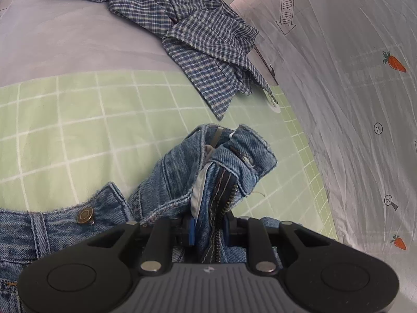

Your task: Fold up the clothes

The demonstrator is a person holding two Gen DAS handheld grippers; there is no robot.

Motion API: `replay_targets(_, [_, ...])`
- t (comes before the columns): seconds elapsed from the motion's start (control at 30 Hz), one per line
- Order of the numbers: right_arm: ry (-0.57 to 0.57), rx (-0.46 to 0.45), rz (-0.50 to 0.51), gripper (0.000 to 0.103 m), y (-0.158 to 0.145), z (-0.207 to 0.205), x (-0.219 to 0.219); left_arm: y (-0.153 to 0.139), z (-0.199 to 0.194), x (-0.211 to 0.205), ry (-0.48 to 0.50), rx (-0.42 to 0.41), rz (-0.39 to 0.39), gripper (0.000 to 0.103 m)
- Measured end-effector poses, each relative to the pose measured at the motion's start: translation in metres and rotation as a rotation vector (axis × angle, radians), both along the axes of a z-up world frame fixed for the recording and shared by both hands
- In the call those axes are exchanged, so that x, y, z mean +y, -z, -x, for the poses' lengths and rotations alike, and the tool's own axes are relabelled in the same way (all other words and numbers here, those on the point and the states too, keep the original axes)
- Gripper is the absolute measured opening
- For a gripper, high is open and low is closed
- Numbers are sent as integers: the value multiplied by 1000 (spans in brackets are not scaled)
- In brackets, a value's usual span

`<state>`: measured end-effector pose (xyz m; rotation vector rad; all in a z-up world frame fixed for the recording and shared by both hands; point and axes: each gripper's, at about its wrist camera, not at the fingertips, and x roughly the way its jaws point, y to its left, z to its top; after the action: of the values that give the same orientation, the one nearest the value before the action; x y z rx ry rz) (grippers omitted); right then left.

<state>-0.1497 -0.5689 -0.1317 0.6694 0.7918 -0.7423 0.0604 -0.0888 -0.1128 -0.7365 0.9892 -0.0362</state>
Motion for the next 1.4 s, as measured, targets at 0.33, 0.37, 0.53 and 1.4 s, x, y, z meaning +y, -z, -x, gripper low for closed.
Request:
replay_targets(0.33, [-60, 7, -40, 95, 6, -19, 2, 1, 0, -1, 4, -1, 0, 23])
replay_targets(0.37, [-68, 16, -26, 97, 7, -21, 5, 1, 0, -1, 3, -1, 1, 23])
replay_targets(0.53, [-144, 125, 68, 97, 9, -41, 17, 1, 1, -3, 6, -3, -4, 23])
replay_targets(1.4, [-283, 447, 792, 36, -100, -24, 19, -19, -2, -55, 298, -69, -265, 43])
